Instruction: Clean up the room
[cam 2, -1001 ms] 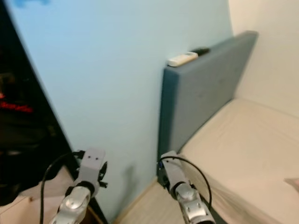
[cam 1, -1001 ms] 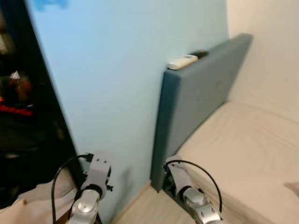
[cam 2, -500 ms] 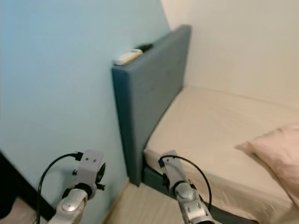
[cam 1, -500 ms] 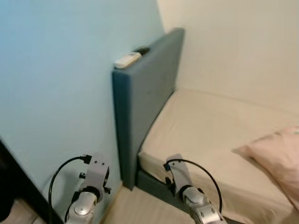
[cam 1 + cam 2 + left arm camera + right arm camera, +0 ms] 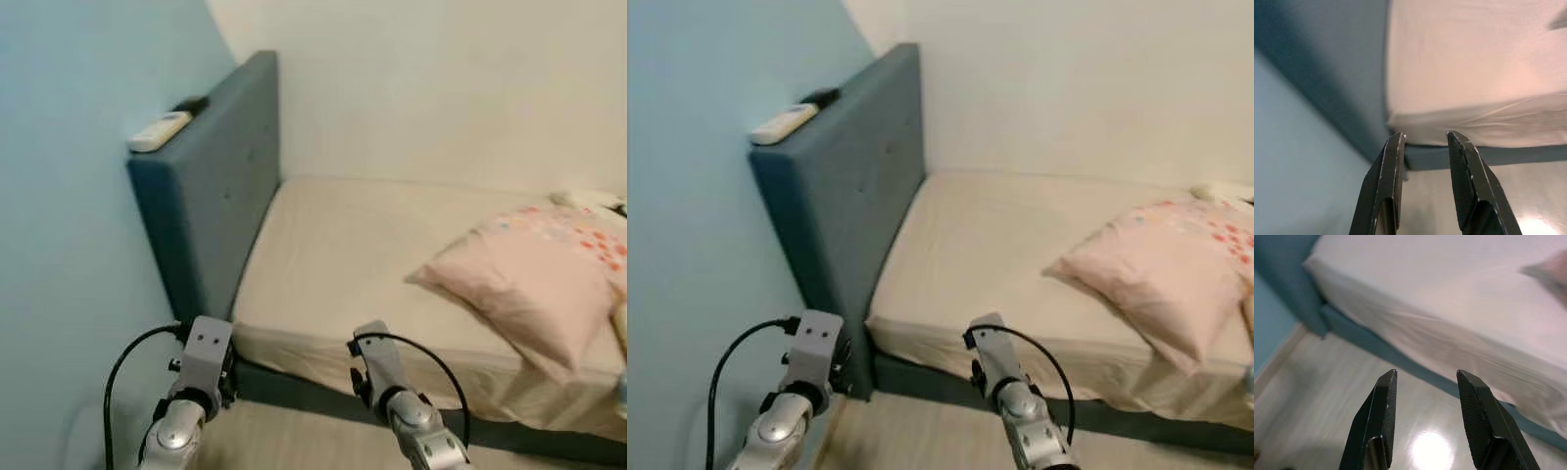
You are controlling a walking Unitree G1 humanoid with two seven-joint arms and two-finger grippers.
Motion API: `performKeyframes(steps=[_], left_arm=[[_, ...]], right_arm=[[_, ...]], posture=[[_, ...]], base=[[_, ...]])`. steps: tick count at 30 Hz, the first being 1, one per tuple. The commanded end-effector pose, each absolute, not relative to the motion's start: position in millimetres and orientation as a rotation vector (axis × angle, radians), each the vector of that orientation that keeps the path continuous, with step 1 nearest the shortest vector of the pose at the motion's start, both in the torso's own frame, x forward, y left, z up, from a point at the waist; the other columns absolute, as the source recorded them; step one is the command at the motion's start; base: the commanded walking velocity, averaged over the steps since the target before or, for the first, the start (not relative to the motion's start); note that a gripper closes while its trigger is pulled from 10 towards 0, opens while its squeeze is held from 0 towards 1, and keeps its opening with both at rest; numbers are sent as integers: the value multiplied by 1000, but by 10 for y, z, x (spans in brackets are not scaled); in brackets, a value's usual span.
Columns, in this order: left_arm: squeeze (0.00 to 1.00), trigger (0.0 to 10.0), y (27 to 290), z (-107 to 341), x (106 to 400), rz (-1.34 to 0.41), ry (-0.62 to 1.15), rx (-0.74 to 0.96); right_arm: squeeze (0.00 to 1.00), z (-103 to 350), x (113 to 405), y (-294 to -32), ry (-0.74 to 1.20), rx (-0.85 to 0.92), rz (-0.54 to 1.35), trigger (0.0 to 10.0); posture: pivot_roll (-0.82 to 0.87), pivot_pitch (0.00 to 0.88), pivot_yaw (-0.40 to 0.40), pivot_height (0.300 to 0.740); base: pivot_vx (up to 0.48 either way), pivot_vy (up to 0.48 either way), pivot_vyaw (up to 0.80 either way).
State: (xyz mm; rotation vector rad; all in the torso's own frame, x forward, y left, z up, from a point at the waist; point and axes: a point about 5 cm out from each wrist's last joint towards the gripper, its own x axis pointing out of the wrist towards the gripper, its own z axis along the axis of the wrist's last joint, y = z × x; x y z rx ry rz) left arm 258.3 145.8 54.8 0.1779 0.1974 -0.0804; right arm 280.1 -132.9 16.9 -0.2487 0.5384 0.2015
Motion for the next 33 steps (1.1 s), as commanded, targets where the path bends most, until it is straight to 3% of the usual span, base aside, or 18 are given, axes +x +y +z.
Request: performKeyframes(steps=[1, 25, 33], left_arm=[[0, 10000, 1433, 560, 2583, -93, 188, 173], [0, 10000, 1388, 597, 2579, -121, 156, 155], [0, 10000, 1438, 726, 2614, -64, 56, 91]], right_arm=[[0, 165, 2792, -1322, 532, -246, 200, 10000], [0, 174, 2782, -1324, 521, -253, 203, 10000], [0, 353, 2859, -1351, 353, -234, 169, 10000]], posture=[[61, 13, -23, 740], [59, 18, -24, 740], [58, 15, -19, 740]], base=[[0, 0, -800], [0, 0, -800], [0, 0, -800]])
